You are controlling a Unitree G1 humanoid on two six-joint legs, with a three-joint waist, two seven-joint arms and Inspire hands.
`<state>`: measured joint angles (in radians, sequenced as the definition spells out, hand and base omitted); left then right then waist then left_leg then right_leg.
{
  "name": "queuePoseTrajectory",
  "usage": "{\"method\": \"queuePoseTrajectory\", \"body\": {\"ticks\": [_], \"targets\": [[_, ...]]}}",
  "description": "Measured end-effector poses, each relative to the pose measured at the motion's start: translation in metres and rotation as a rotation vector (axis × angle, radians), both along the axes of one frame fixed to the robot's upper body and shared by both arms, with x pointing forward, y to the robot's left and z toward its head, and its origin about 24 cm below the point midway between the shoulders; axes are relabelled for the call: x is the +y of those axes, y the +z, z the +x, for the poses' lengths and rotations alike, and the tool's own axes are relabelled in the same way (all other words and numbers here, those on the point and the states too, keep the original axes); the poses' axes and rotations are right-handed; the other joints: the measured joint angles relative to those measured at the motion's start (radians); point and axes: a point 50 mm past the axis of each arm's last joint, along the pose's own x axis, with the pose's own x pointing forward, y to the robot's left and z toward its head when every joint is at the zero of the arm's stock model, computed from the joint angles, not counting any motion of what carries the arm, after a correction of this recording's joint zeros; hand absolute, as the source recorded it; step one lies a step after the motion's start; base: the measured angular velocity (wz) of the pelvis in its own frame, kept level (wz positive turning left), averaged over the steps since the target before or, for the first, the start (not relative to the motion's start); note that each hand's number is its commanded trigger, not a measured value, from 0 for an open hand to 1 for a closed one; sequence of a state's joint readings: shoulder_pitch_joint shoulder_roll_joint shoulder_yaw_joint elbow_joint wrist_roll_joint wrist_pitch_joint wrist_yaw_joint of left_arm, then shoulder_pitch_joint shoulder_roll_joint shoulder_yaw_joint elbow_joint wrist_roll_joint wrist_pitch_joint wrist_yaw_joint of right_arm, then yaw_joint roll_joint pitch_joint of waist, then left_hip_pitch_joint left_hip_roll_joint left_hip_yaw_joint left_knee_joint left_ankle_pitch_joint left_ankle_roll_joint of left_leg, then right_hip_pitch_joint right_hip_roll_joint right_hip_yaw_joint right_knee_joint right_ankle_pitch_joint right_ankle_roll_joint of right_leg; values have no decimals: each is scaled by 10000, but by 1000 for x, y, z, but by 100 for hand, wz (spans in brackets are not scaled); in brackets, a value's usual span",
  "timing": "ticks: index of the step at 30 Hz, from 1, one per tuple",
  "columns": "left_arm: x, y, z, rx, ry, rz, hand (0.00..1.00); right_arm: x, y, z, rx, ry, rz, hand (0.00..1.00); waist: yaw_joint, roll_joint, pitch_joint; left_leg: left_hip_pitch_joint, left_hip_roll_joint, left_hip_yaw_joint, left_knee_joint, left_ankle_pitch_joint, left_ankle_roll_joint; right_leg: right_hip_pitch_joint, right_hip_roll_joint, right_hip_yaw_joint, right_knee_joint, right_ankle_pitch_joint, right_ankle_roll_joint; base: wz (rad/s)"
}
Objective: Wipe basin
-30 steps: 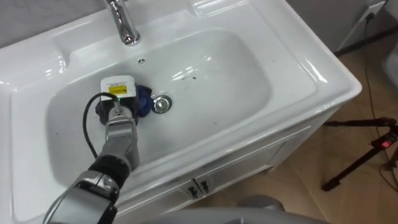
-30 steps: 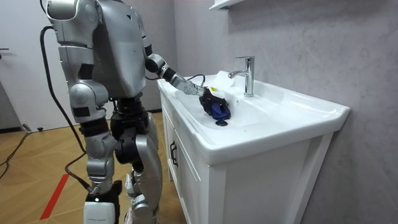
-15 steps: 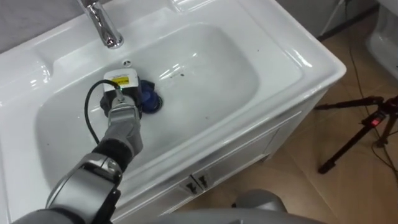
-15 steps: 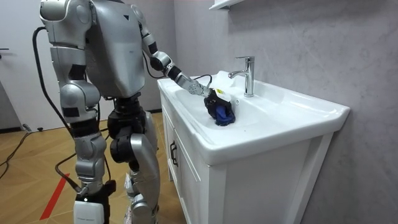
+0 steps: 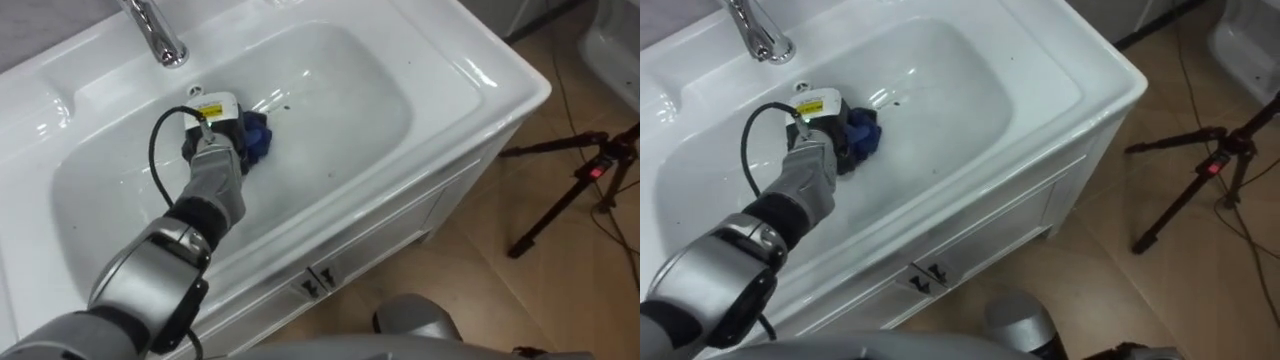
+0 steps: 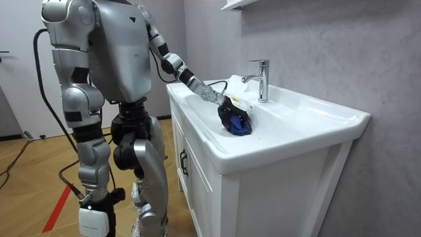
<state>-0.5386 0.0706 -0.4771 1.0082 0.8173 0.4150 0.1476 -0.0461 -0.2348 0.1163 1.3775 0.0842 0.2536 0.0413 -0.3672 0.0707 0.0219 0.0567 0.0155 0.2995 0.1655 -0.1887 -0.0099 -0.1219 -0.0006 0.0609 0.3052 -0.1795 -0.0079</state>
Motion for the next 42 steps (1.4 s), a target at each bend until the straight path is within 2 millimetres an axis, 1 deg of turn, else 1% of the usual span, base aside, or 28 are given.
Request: {"method": "queuePoseTrajectory", "body": {"ticks": [2,3,4,5,8,10,15,18,20,22,23,25,26,30,32,36,40,42], "targets": [[-11,3,2,-107,-289,-127,100,1,0,5,-224,-213,20,0,-124,-1,1,-28,-72,1,3,11,24,-3,-99,-83,29,-39,63,12],[-15,4,3,-140,-418,-175,100,1,0,5,-229,-225,13,0,-124,-1,1,-27,-87,4,4,10,27,-3,-115,-84,33,-45,78,6],[-24,6,5,-228,-757,-223,100,1,0,7,-303,-150,17,0,-124,-2,1,-28,-109,10,8,-6,54,-6,-137,-84,45,-58,106,0],[-29,8,6,-280,-921,-289,100,1,1,8,-325,-156,21,0,-124,-1,1,-28,-112,29,11,-24,86,-9,-138,-81,46,-61,117,0],[-55,18,12,-587,-1661,-1040,100,2,1,13,-386,49,36,0,-153,-1,4,-50,-115,57,10,-118,243,-52,-125,-77,47,-74,160,-5],[-62,23,15,-726,-1794,-1489,100,2,1,13,-391,186,67,0,-166,0,3,-103,-115,59,9,-144,286,-101,-124,-91,57,-81,171,0],[-73,32,17,-986,-1973,-2459,100,2,0,11,-457,261,109,0,-163,4,4,-186,-118,61,31,-155,305,-137,-145,-116,26,-78,178,3],[-85,41,17,-1271,-2484,-2953,100,2,0,13,-614,181,137,0,-168,19,7,-251,-116,35,68,-185,350,-145,-157,-161,3,-78,179,2],[-94,47,17,-1468,-2850,-3253,100,3,0,13,-641,236,148,0,-169,40,16,-359,-112,19,193,-210,386,-149,-186,-235,7,-82,185,9],[-102,52,15,-1565,-3101,-3609,100,1,1,14,-670,367,98,0,-172,141,27,-375,-111,36,246,-266,470,-158,-192,-234,5,-101,212,3],[-103,53,15,-1571,-3086,-3749,100,1,1,14,-716,373,93,0,-172,164,32,-375,-117,36,247,-269,473,-159,-200,-238,6,-108,222,0],[-109,59,15,-1620,-3140,-4352,100,2,1,15,-829,411,105,0,-173,235,76,-398,-154,-8,248,-269,473,-157,-269,-336,22,-126,251,8],[-113,61,14,-1651,-3289,-4617,100,2,1,15,-825,397,107,0,-173,247,82,-404,-173,14,247,-269,473,-164,-294,-352,26,-142,272,10],[-116,63,13,-1671,-3430,-5034,100,2,1,16,-886,413,70,0,-172,246,81,-403,-217,26,248,-270,475,-163,-339,-392,26,-160,303,1],[-117,64,13,-1737,-3548,-5122,100,2,1,16,-871,402,24,0,-173,246,80,-403,-227,26,253,-294,516,-165,-347,-392,28,-170,321,0],[-117,65,14,-1824,-3614,-5179,100,1,1,14,-837,391,-38,0,-174,248,79,-472,-224,17,349,-335,579,-193,-361,-394,53,-180,338,0],[-118,64,13,-1813,-3702,-5159,100,1,1,15,-852,382,-84,0,-174,245,78,-462,-227,24,380,-337,580,-159,-372,-396,51,-183,344,0],[-118,63,12,-1725,-3758,-5110,100,1,0,11,-707,570,-78,0,-171,242,80,-409,-228,22,380,-337,580,-112,-372,-375,131,-183,343,-3]]}}
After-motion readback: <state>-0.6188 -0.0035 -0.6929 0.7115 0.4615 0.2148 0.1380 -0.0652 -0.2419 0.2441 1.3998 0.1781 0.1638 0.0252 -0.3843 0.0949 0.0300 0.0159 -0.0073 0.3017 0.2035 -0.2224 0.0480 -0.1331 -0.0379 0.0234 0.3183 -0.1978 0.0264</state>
